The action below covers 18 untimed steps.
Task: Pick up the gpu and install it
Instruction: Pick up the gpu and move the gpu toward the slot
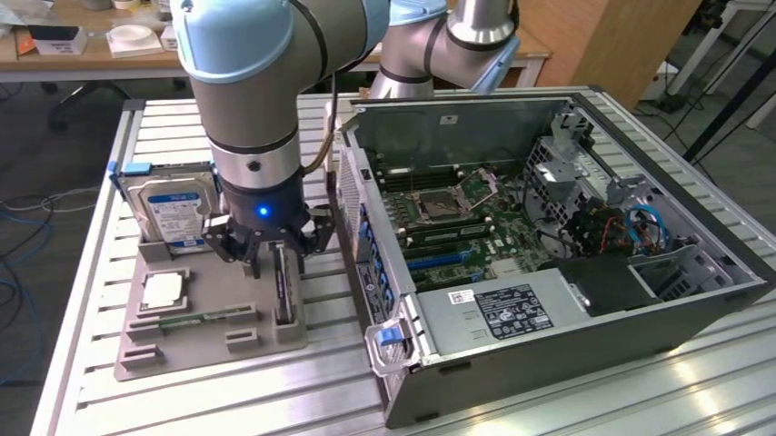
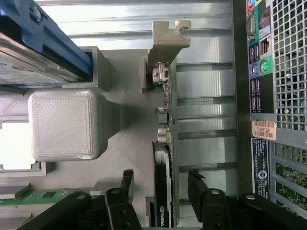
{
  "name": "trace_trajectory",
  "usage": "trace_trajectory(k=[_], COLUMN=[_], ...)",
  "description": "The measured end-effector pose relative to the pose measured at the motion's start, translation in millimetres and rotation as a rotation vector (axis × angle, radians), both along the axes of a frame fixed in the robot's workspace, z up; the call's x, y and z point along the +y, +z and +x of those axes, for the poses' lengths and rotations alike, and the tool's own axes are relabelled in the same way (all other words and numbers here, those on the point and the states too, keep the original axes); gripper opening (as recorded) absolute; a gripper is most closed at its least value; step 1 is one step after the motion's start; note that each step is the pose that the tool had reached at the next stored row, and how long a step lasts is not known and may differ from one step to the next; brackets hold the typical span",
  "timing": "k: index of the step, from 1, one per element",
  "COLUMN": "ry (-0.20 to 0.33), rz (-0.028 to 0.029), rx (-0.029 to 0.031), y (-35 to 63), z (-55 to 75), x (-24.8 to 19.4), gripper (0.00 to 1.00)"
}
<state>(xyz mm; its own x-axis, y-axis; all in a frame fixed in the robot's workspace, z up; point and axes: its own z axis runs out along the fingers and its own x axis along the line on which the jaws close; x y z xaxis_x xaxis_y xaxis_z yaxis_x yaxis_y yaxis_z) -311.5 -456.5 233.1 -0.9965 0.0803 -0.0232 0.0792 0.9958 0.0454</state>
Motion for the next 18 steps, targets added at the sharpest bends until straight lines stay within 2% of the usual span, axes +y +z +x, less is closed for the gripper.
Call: trace_trajectory(k=[1,2,6,7,8,9,18], ry=[0.0,0.0,0.0,0.0,0.0,0.0,0.0], rz=[0.0,0.0,0.0,0.0,0.0,0.0001,0.0], rx=[0.0001,0.0,0.0,0.0,-0.0001,-0.0001,0.0001], y=[0.0,0.0,0.0,0.0,-0.1,-0.1,-0.1], z=[0.0,0.0,0.0,0.0,-0.1,-0.1,0.0], x=[0.0,0.0,0.0,0.0,-0.1,-0.6,-1.9], gripper=[0.57,0.51,0.49,0.42,0.42,0.36,0.35])
